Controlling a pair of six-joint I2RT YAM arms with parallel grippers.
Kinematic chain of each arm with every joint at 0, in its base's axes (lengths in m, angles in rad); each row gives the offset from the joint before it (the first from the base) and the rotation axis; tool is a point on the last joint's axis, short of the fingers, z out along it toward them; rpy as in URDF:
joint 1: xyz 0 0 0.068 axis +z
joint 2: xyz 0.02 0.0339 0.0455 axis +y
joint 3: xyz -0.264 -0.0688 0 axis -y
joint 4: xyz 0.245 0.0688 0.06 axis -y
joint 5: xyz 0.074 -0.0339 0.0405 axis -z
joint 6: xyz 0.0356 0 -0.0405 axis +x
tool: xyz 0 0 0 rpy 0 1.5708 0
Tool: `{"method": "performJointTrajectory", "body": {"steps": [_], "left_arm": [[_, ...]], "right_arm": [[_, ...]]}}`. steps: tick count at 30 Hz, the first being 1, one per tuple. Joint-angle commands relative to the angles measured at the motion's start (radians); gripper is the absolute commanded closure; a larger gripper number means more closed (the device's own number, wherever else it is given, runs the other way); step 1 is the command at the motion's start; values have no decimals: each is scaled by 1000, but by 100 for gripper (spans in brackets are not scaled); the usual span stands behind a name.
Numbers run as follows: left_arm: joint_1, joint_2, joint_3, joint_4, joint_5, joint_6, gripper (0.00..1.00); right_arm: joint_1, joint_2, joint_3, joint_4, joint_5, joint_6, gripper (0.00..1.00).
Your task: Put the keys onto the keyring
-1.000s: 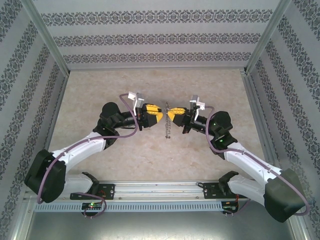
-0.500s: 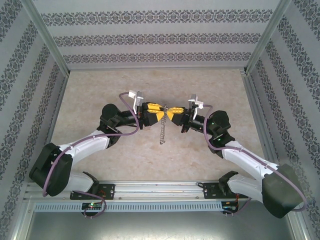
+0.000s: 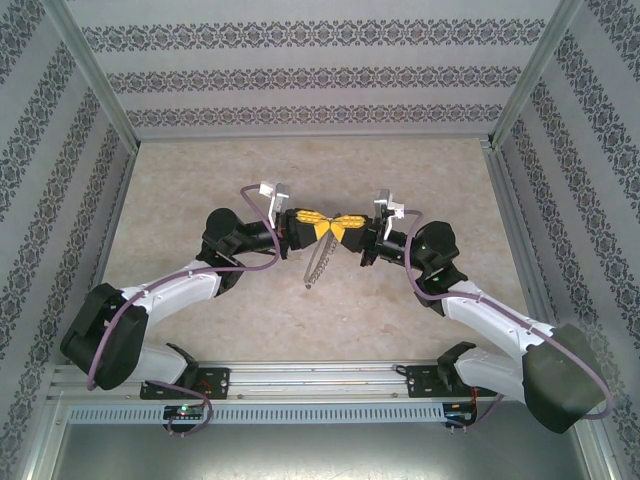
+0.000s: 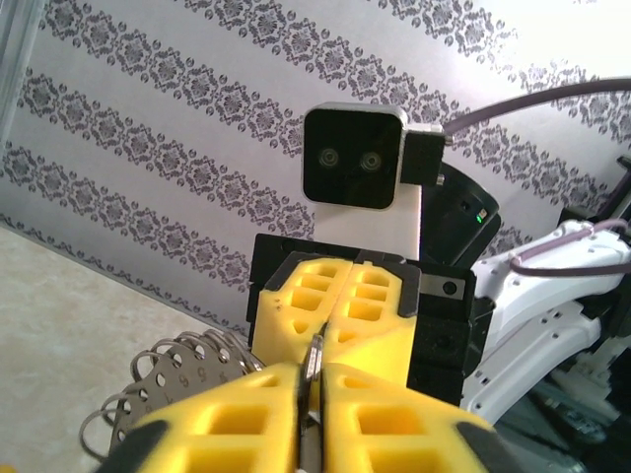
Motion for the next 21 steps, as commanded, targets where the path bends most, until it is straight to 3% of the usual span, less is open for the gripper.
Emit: {"method": "performJointTrajectory", "body": {"steps": [1, 5, 7, 11, 21], "left_arm": [[-14, -3, -4, 94, 30, -3, 96], [-15, -8, -2, 78, 33, 6, 100], [-14, -25, 5, 28, 39, 43, 100], [-15, -97, 18, -163, 39, 198, 100], [-14, -185, 157, -757, 80, 674, 100]], "right_arm": [[9, 2, 19, 60, 0, 6, 100], [4, -1, 19, 38, -7, 8, 99], [-12, -20, 9, 14, -2, 9, 72], [-76, -110, -31, -67, 17, 11, 52], [-122, -246, -66, -298, -4, -47, 47]]}}
